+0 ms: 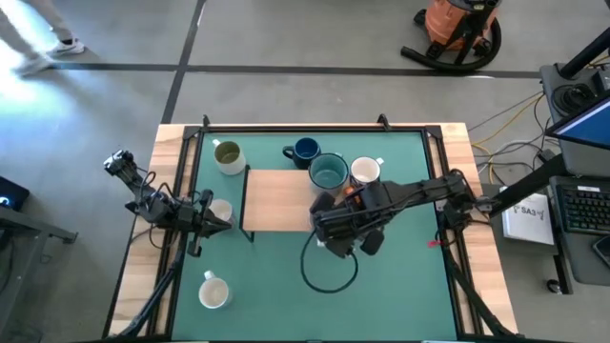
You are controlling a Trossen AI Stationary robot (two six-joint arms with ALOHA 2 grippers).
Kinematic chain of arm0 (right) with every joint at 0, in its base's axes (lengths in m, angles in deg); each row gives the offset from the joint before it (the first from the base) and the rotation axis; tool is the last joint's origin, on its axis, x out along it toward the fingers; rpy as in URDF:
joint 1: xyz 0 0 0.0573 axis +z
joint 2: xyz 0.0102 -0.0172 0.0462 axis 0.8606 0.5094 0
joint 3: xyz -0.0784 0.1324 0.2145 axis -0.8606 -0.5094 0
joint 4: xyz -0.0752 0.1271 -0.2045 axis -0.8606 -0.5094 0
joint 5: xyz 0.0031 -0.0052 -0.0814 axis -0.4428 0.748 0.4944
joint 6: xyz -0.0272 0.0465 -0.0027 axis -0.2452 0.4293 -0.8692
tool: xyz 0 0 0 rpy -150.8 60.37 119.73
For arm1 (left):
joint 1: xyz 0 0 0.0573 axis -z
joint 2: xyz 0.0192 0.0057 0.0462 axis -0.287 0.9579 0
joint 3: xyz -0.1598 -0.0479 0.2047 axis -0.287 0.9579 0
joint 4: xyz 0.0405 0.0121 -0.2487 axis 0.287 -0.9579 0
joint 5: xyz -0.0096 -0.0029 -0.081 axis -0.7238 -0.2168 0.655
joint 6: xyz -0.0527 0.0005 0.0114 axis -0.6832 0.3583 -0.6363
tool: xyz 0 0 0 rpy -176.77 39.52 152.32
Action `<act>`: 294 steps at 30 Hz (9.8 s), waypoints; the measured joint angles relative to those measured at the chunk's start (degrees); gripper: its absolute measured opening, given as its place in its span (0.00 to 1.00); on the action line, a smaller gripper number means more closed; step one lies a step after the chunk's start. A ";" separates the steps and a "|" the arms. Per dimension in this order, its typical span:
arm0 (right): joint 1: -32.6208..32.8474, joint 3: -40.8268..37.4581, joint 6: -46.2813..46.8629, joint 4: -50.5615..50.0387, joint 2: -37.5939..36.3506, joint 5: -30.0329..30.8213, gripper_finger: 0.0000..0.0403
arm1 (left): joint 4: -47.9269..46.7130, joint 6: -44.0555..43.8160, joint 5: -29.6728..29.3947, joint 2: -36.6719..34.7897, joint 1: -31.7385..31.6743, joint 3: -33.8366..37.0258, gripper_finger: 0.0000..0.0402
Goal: Place coffee mugs
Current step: Put the white blue mug on the shelf, then put the black blue mug on the shelf
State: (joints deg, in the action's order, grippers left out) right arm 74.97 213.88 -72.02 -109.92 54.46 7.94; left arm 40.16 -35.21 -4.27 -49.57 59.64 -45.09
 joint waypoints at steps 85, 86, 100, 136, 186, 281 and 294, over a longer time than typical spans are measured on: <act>0.87 -3.20 47.46 7.05 -1.84 7.18 0.21 | -0.01 0.00 0.00 0.00 0.00 0.00 0.00; 0.86 -3.28 47.46 7.01 -1.84 7.20 0.20 | 0.00 -0.01 -0.01 0.00 0.00 0.00 0.00; 0.88 -3.90 44.87 4.26 -1.84 7.17 0.09 | 0.00 0.00 0.00 0.00 0.00 0.00 0.00; 0.88 -1.50 36.88 1.53 -1.98 5.99 0.08 | -0.01 -0.01 0.00 0.00 0.00 0.00 0.00; 0.39 1.41 36.36 0.17 -2.53 6.18 0.21 | 0.00 0.00 0.00 0.00 0.00 0.00 0.00; 20.48 -116.14 61.51 147.10 -53.51 15.05 0.17 | 27.54 14.12 -19.97 0.70 -3.03 -1.53 0.00; 20.49 -116.14 61.53 147.05 -53.51 15.04 0.17 | 18.52 9.65 -21.52 18.74 -16.76 -13.06 0.00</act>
State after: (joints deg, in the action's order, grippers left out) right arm 95.46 97.74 -10.49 37.14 0.95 22.98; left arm 58.68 -25.56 -25.79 -30.83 42.87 -58.15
